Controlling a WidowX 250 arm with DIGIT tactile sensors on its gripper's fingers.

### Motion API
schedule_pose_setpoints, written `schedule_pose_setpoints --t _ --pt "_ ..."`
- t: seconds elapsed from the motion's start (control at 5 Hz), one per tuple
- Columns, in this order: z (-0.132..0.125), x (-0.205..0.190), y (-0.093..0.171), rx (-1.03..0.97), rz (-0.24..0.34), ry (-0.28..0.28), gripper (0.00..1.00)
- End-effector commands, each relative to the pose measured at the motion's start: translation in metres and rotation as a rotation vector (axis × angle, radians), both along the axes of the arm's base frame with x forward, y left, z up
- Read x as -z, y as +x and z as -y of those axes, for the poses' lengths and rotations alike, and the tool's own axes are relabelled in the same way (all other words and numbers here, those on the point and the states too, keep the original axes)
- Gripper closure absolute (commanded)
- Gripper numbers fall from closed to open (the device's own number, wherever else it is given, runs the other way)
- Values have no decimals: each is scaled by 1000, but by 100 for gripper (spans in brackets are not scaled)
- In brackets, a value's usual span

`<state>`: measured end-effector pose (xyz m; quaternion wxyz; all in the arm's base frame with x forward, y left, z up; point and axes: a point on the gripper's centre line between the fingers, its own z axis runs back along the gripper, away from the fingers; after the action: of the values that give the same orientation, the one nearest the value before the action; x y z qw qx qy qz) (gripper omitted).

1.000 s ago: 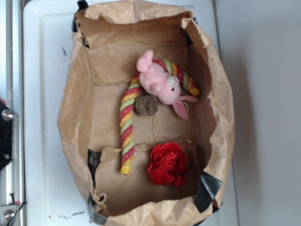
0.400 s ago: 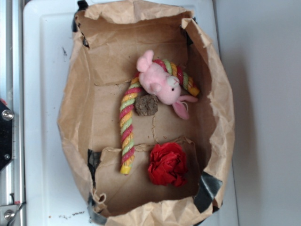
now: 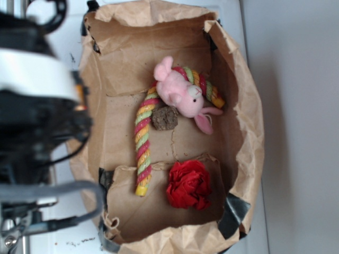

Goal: Grab the red paper.

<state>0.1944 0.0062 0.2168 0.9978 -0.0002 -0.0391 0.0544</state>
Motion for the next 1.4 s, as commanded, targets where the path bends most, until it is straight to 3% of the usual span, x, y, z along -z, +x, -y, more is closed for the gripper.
schedule_pose_setpoints --t 0.0,0.4,1.2 --pt "-18 -12 47 21 116 -2 0" --pt "-23 3 87 113 127 8 0" --pt "-27 15 94 172 119 1 0"
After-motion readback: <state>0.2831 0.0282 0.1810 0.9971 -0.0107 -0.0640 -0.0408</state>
